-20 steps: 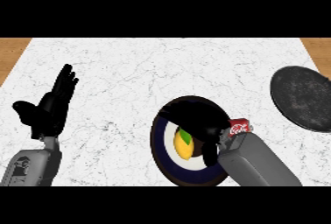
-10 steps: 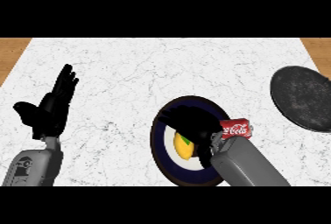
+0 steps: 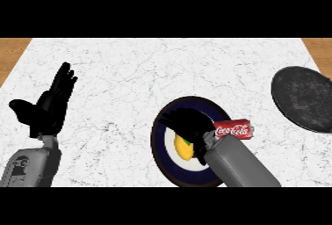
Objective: Pick the lemon from the plate and place it in the pan
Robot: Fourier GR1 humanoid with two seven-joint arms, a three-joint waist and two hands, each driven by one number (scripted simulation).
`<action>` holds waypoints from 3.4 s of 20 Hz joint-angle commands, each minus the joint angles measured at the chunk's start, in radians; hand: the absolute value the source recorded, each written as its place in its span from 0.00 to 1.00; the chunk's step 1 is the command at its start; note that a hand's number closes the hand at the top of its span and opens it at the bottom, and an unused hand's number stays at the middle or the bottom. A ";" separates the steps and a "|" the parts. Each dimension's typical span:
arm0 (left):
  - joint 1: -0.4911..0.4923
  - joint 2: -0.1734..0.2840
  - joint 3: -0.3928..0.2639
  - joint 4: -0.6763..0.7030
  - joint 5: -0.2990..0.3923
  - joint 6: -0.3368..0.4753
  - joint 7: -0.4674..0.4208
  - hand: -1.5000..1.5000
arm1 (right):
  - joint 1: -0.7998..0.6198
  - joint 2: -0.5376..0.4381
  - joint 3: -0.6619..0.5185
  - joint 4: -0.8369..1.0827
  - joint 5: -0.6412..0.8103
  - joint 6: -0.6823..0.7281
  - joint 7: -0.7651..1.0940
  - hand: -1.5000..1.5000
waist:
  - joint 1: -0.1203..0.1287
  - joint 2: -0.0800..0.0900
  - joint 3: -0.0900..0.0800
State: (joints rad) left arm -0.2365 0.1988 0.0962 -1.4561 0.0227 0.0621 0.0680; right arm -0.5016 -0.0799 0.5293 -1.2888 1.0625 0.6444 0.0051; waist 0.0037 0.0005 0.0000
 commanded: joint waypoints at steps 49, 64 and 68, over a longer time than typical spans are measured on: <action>-0.035 -0.005 0.019 -0.012 -0.029 -0.002 0.057 0.50 | -0.194 -0.146 -0.696 0.040 0.085 -0.984 0.825 1.00 | -0.008 0.001 0.001; 0.057 -0.029 -0.003 -0.072 -0.018 -0.034 0.012 0.50 | -0.102 -0.461 -0.931 0.648 -0.021 -1.279 0.392 1.00 | 0.023 0.008 0.002; -0.005 -0.027 -0.001 -0.065 -0.015 -0.029 0.051 0.50 | -0.156 -0.526 -1.011 0.827 -0.104 -1.346 0.242 1.00 | 0.033 0.013 0.004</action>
State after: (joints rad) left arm -0.2499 0.1775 0.1089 -1.4803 0.0044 0.0386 0.0913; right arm -0.6379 -0.5532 -0.4182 -0.6157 1.0198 -0.6290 0.3765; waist 0.0265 0.0124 0.0029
